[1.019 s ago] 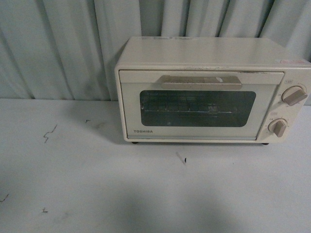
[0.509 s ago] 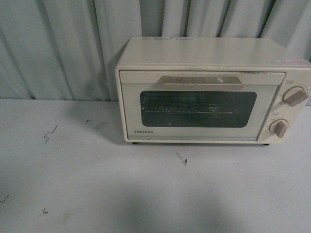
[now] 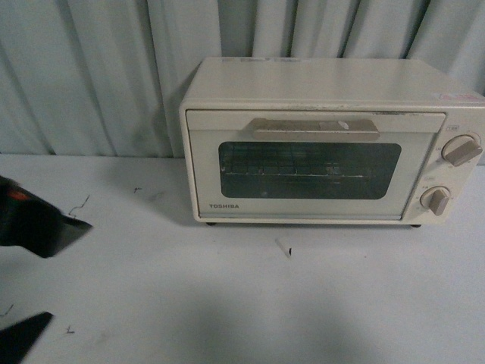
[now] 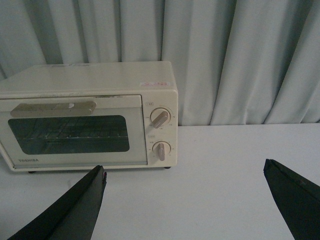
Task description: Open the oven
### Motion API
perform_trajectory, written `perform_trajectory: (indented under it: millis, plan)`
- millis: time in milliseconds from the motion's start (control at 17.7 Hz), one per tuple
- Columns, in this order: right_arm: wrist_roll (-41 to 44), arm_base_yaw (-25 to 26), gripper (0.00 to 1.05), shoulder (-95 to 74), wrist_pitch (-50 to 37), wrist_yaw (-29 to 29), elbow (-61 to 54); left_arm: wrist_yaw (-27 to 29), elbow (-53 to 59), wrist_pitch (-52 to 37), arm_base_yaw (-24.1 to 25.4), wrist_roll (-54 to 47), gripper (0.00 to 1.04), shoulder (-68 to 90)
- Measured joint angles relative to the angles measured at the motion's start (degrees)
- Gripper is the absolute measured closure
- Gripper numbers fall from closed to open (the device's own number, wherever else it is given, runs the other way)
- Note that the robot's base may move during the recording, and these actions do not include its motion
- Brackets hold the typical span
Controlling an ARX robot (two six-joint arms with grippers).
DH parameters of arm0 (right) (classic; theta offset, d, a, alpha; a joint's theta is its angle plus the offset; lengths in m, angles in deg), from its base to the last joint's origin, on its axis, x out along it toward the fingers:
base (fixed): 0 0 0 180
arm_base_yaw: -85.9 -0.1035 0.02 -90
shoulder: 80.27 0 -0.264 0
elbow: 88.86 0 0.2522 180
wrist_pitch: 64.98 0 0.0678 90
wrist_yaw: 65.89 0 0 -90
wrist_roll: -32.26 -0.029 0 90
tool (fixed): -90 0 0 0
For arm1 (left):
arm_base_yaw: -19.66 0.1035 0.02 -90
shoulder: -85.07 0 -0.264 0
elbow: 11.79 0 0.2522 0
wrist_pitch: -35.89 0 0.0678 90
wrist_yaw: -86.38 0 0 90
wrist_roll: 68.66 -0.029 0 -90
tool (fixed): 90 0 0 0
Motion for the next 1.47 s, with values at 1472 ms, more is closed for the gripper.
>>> perform_trajectory:
  millis: [1472]
  plan:
    - [0.0, 0.0, 0.06, 0.0, 0.0, 0.0, 0.0, -2.3, -27.5, -12.6, -10.6, 15.9, 0.07, 41.2]
